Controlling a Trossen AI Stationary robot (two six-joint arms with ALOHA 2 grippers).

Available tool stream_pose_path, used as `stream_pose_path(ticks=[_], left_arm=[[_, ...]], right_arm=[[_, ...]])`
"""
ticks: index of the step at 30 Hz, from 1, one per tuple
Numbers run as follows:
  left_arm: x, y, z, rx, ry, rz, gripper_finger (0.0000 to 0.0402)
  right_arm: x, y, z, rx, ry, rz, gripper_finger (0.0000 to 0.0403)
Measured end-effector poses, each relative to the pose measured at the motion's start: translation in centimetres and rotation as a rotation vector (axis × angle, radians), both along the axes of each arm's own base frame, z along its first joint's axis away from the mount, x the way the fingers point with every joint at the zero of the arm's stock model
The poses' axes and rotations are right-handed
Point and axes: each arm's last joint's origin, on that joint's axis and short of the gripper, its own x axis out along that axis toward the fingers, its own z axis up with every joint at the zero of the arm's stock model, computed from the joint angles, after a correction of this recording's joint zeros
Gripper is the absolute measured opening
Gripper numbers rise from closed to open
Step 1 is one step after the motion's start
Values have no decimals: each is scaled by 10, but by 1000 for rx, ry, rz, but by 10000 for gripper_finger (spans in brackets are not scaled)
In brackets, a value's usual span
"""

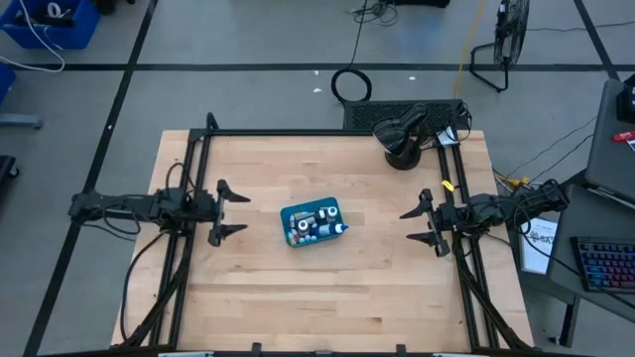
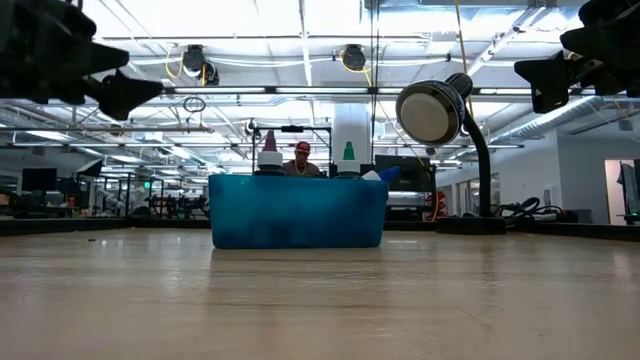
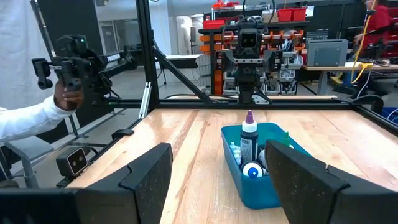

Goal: Pick & Place food coloring
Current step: Return to Home Position

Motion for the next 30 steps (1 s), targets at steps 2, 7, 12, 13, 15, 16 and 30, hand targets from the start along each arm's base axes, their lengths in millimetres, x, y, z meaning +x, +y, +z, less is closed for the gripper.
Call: stream_pose_path(ticks=[2, 7, 12, 13, 15, 16, 30], left_arm=[[-3, 1, -6, -5, 5, 11, 365], [-6, 3, -7, -22, 10, 43, 365], [-5, 3, -8, -18, 19, 52, 365], [-5, 3, -8, -18, 21, 54, 365], [-5, 3, -8, -18, 17, 53, 365], [-5, 3, -8, -19, 15, 54, 365], [-5, 4, -6, -20, -5, 58, 365]], right_arm=[[0, 0, 0, 0, 0, 0, 244], [0, 0, 0, 1, -2, 0, 243], [0, 0, 0, 1, -2, 0, 246], [0, 0, 0, 1, -2, 0, 246], [0, 0, 0, 1, -2, 0, 246], [0, 0, 0, 1, -2, 0, 246], [0, 0, 0, 1, -2, 0, 243]])
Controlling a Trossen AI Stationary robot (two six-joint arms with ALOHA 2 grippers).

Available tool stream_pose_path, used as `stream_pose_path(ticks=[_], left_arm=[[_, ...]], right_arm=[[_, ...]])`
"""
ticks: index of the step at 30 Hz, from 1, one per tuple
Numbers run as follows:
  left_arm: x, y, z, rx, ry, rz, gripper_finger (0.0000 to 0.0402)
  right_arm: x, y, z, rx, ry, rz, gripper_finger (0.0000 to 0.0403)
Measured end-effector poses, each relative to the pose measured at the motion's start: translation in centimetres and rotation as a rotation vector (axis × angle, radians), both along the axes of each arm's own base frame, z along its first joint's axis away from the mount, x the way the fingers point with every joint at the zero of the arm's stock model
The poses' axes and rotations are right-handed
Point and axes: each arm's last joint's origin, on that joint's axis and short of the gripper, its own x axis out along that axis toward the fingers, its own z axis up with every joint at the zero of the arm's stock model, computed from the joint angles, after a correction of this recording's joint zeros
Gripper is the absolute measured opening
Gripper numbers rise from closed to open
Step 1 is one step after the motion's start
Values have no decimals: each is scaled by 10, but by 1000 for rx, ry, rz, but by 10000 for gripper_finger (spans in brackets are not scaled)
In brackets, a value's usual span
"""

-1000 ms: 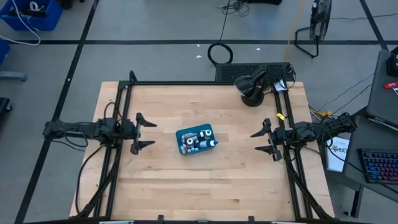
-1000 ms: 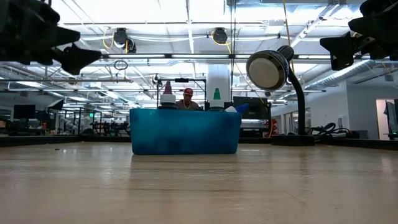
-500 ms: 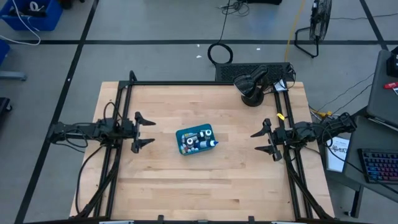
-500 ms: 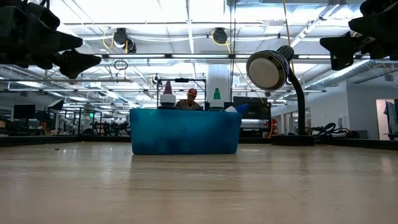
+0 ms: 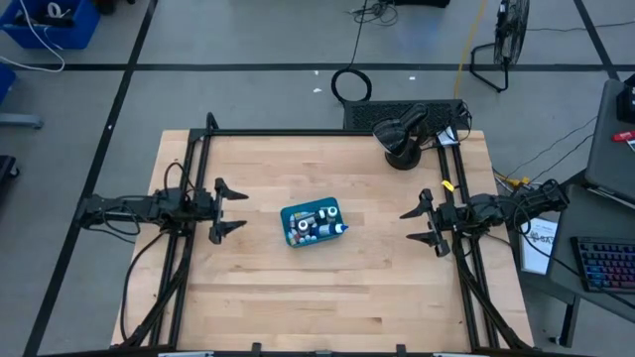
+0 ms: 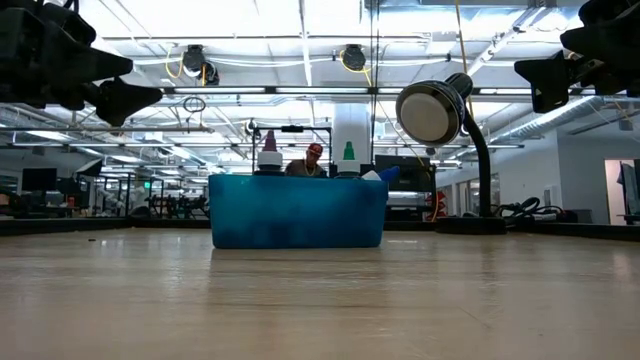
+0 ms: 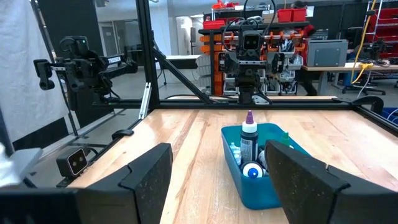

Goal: Pick & Place food coloring
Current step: Return to Home Position

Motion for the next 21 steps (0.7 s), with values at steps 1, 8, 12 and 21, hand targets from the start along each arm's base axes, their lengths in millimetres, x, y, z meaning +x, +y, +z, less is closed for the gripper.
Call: stream_pose_path(ticks=[1, 8, 12, 21], left_arm=[[0, 0, 0, 0, 0, 0, 365], [0, 0, 0, 0, 0, -1, 365], [0, 0, 0, 0, 0, -1, 365], [0, 0, 0, 0, -1, -2, 365]], right_arm=[[0, 0, 0, 0, 0, 0, 243], [0, 0, 0, 0, 0, 0, 246], [0, 0, 0, 0, 0, 0, 246], [0, 0, 0, 0, 0, 0, 245]])
